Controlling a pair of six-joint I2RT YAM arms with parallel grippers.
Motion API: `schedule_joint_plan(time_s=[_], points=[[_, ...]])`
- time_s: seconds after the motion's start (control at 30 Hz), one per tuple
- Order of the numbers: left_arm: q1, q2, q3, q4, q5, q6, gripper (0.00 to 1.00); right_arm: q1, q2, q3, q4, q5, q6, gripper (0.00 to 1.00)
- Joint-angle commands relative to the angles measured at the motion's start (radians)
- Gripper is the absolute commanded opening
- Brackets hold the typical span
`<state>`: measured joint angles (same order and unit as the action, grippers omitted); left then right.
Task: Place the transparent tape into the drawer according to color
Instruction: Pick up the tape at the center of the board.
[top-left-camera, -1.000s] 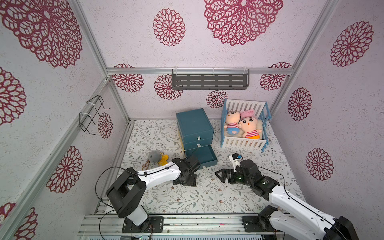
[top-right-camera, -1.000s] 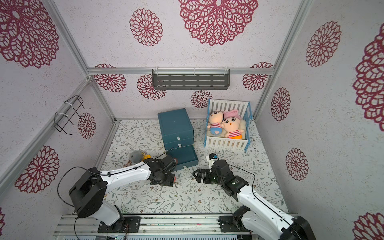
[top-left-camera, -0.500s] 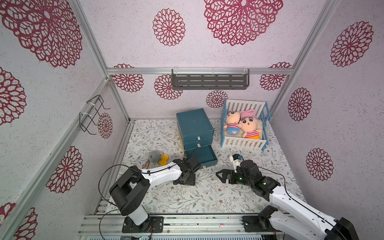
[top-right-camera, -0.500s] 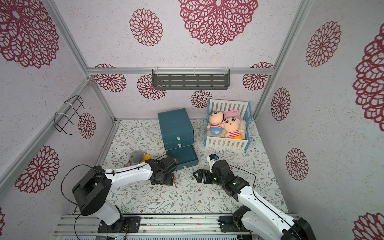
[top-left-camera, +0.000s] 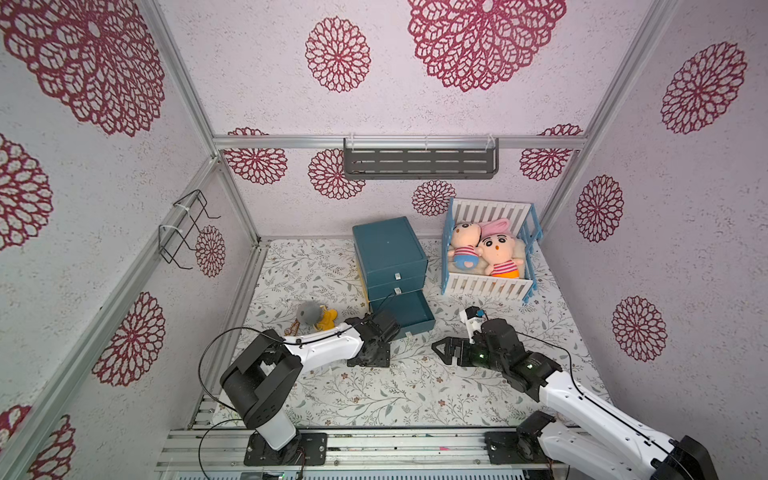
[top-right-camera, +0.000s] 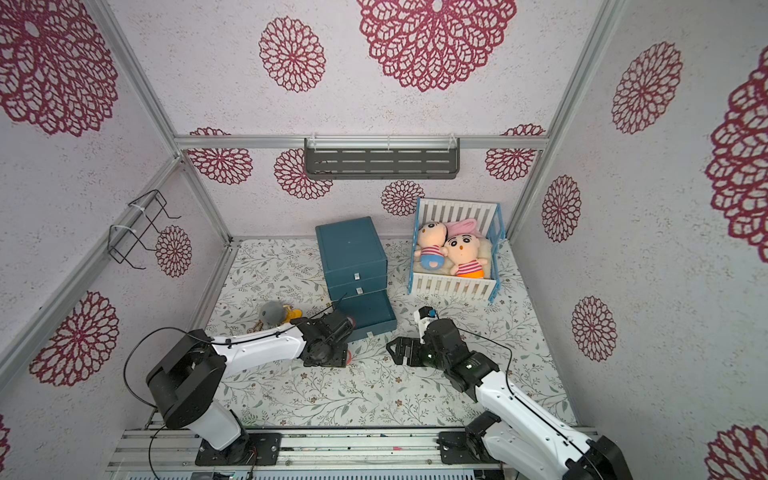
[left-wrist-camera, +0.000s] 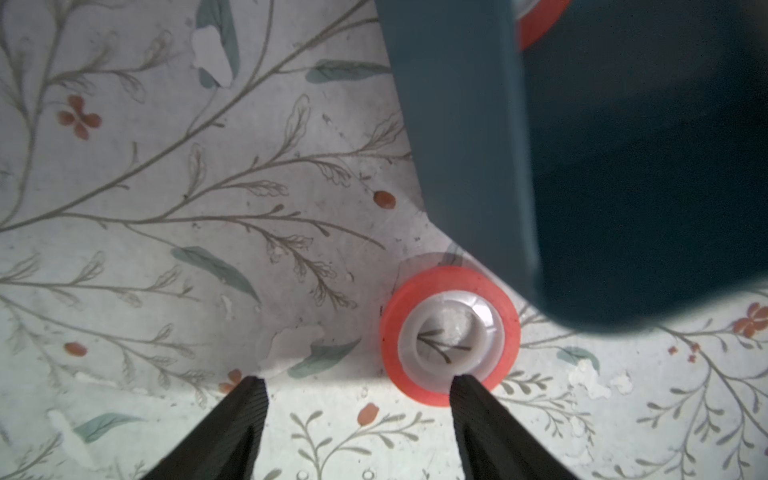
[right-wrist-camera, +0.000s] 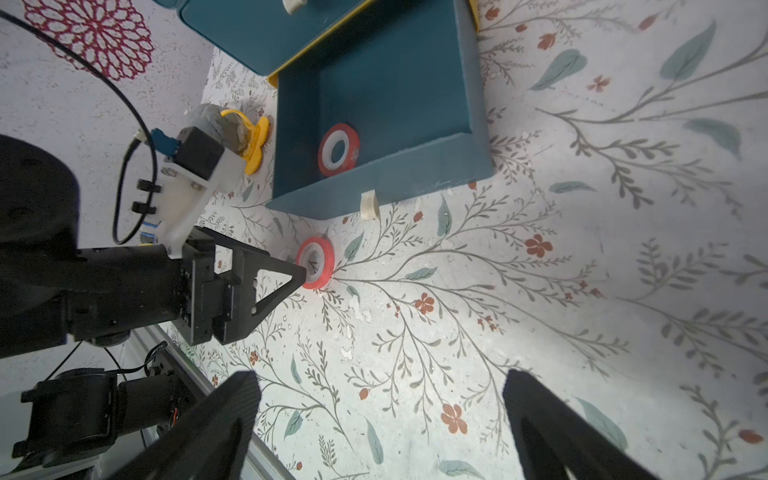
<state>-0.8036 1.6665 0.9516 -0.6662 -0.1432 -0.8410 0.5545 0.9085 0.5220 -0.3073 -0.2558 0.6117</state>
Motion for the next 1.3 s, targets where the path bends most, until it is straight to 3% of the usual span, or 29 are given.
schedule_joint_plan(time_s=[0.0, 0.4, 0.83, 1.07, 1.27], points=[[0.012, 0.016, -0.002, 0.031, -0.013, 0.0, 0.77, -0.007, -0.019, 0.042, 0.008, 0.02, -0.01, 0.99], [0.021, 0.046, 0.001, -0.019, 0.01, 0.0, 0.75, -0.007, -0.012, 0.052, 0.007, 0.015, 0.0, 0.99], [0.02, -0.055, -0.105, -0.106, 0.037, -0.064, 0.73, -0.008, -0.016, 0.05, 0.01, 0.01, -0.011, 0.99], [0.02, -0.132, -0.042, -0.116, 0.011, -0.069, 0.74, -0.008, -0.007, 0.053, 0.022, 0.007, -0.017, 0.99], [0.02, -0.083, 0.011, -0.145, 0.028, -0.034, 0.74, -0.01, -0.01, 0.056, 0.016, 0.009, -0.021, 0.99]])
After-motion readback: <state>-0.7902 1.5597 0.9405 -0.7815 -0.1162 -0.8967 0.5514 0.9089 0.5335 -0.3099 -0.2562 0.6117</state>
